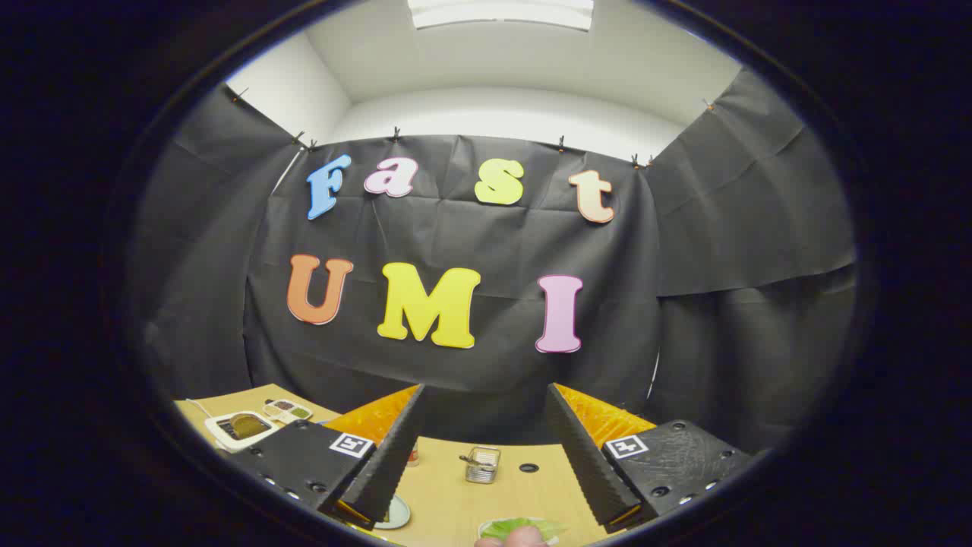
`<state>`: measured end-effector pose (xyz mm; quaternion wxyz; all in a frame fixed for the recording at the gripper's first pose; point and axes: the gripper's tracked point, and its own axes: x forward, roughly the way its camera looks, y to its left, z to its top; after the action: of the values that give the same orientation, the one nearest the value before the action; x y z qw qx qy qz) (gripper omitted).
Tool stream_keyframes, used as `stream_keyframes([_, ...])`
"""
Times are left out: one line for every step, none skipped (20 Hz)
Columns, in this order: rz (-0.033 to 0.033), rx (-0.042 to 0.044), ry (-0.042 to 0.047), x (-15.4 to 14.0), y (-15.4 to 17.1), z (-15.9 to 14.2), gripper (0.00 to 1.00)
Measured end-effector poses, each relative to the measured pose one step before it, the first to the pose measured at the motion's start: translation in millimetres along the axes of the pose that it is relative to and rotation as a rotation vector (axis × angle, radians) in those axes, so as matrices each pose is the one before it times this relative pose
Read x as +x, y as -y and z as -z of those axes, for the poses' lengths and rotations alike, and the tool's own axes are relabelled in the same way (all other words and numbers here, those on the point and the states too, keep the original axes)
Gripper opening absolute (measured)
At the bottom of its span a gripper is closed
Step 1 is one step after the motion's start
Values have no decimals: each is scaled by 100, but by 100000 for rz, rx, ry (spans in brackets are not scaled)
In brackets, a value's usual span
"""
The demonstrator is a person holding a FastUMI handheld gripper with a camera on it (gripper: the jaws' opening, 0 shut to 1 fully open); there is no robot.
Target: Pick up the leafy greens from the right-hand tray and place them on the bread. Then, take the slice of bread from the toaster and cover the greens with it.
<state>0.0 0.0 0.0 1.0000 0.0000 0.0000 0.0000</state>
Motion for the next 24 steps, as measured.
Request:
stream_keyframes([307,314,63,-53,116,122,95])
stream_keyframes([-101,383,261,-197,-44,-24,95])
stream_keyframes([-103,306,-57,-111,-26,119,95])
stream_keyframes([-320,15,-126,-185,-14,79,95])
stream_keyframes([-164,199,-110,-126,52,152,95])
stream_keyframes([17,62,-294,-189,119,144,95])
stream_keyframes([-38,359,-285,-171,33,114,95])
stream_keyframes([38,295,-83,-185,93,-23,95])
stream_keyframes([-256,97,94,-8,60,-74,95])
stream_keyframes([-43,-438,235,2,21,18,95])
stream_keyframes([-24,-836,263,3,114,-35,95])
stream_keyframes([-230,-445,19,-74,-42,13,95])
stream_keyframes([-1099,-250,-81,-89,-146,17,95])
stream_keyframes([-987,94,496,-68,44,-96,95])
stream_keyframes([-645,78,292,-103,151,-105,95])
stream_keyframes([-580,86,294,-228,136,-6,95])
stream_keyframes([-305,-142,-76,-72,139,-6,95])
stream_keyframes([-744,263,197,-229,23,10,95])
stream_keyframes([-690,355,-211,-42,18,59,95])
stream_keyframes([-918,422,-1022,157,74,379,95])
stream_keyframes([-1036,280,-2017,130,61,559,95])
stream_keyframes([-1167,373,-1845,-42,228,685,95])
stream_keyframes([-527,329,-1670,-33,421,579,95])
stream_keyframes([-67,453,-1056,98,684,446,95])
